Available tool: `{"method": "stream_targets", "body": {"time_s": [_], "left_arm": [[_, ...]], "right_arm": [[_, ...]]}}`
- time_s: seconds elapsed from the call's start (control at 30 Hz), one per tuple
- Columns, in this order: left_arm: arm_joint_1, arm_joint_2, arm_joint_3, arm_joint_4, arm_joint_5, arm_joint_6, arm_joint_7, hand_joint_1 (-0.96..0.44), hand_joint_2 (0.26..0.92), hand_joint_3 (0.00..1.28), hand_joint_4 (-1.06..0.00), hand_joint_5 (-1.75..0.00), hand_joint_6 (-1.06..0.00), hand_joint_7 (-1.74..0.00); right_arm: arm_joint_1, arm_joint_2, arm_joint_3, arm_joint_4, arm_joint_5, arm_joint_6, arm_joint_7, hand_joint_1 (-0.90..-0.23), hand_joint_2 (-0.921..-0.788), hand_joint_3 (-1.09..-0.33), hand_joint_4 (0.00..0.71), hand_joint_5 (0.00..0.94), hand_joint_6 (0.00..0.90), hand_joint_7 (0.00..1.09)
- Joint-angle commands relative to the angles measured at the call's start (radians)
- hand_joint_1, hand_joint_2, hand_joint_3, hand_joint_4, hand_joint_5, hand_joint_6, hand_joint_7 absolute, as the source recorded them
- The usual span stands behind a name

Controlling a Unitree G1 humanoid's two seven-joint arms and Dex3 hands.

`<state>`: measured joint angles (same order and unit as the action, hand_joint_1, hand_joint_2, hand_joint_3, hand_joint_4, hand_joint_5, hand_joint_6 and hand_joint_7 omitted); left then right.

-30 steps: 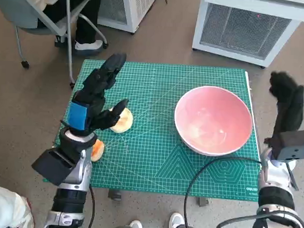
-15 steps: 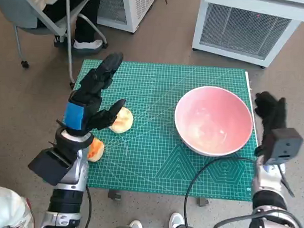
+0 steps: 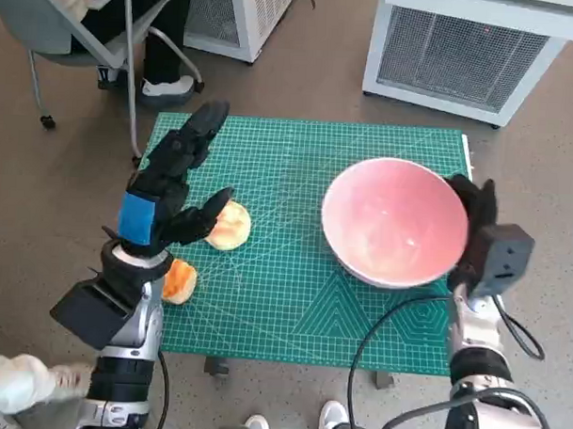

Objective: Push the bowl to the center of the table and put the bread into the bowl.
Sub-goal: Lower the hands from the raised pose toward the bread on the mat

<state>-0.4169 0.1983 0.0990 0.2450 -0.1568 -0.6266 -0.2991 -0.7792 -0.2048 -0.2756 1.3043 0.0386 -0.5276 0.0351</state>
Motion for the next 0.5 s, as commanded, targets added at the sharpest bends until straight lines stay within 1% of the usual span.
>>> {"method": "stream_targets", "body": {"time_s": [0.03, 0.13, 0.2, 0.37, 0.43, 0.5], "left_arm": [[0.017, 0.014, 0.011, -0.023, 0.012, -0.007, 0.007, -0.46, 0.921, 0.35, -0.35, 0.00, -0.44, -0.05], [0.022, 0.016, 0.014, -0.024, 0.015, -0.010, 0.011, -0.46, 0.921, 0.35, -0.34, 0.00, -0.44, -0.05], [0.025, 0.017, 0.016, -0.026, 0.017, -0.009, 0.014, -0.45, 0.921, 0.35, -0.34, 0.00, -0.44, -0.05], [0.031, 0.017, 0.021, -0.032, 0.020, -0.002, 0.022, -0.46, 0.921, 0.35, -0.34, 0.00, -0.44, -0.05], [0.033, 0.016, 0.022, -0.036, 0.023, 0.002, 0.026, -0.46, 0.921, 0.35, -0.34, 0.00, -0.44, -0.05], [0.036, 0.016, 0.022, -0.040, 0.024, 0.007, 0.029, -0.46, 0.921, 0.35, -0.34, 0.00, -0.44, -0.05]], "right_arm": [[-0.010, 0.026, -0.003, 0.017, 0.006, 0.028, 0.013, -0.528, -0.921, -0.850, 0.201, 0.013, 0.075, 0.36], [-0.022, 0.035, -0.005, 0.017, 0.007, 0.033, 0.018, -0.531, -0.921, -0.854, 0.201, 0.011, 0.082, 0.35], [-0.031, 0.043, -0.009, 0.017, 0.013, 0.037, 0.027, -0.533, -0.921, -0.858, 0.203, 0.010, 0.089, 0.34], [-0.058, 0.072, -0.031, 0.015, 0.041, 0.045, 0.068, -0.541, -0.921, -0.847, 0.209, 0.010, 0.104, 0.34], [-0.067, 0.081, -0.034, 0.014, 0.043, 0.045, 0.073, -0.525, -0.921, -0.848, 0.202, 0.005, 0.102, 0.33], [-0.076, 0.091, -0.033, 0.015, 0.045, 0.044, 0.075, -0.493, -0.921, -0.853, 0.186, 0.002, 0.110, 0.28]]}}
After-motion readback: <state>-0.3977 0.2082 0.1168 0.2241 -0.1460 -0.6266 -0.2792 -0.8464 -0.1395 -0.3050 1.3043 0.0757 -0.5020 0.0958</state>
